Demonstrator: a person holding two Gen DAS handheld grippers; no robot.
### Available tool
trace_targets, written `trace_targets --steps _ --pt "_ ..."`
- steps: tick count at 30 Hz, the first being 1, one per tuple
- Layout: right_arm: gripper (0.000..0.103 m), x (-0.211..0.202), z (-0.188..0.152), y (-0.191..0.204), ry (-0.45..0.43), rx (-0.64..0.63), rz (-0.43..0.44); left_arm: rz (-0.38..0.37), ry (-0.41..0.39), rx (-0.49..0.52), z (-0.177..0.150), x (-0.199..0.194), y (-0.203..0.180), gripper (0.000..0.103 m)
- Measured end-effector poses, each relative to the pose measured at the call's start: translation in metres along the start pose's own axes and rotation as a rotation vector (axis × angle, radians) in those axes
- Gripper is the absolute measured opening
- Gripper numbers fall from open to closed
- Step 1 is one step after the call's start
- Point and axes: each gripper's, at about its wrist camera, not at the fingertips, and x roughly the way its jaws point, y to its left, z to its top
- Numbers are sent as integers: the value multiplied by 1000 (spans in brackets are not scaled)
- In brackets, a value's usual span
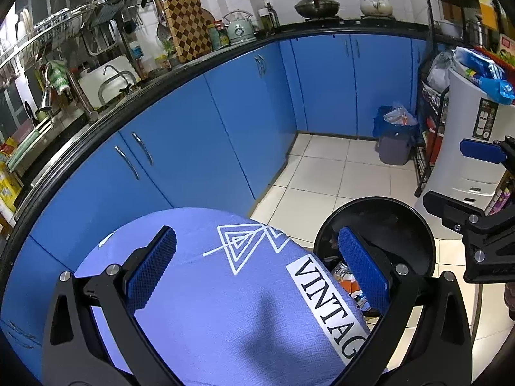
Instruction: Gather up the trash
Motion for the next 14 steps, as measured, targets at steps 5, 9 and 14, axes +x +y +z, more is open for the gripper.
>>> trace_targets --steps 5,9,14 --pt "93 -1 0 2 -1 -3 1 1 -12 10 -1 -4 -1 99" --pt "93 -3 0 1 -5 -2 3 1 -16 17 -1 -5 -3 99" --pt "93 -3 -1 2 -4 -1 3 -5 -10 14 0 -4 -3 99"
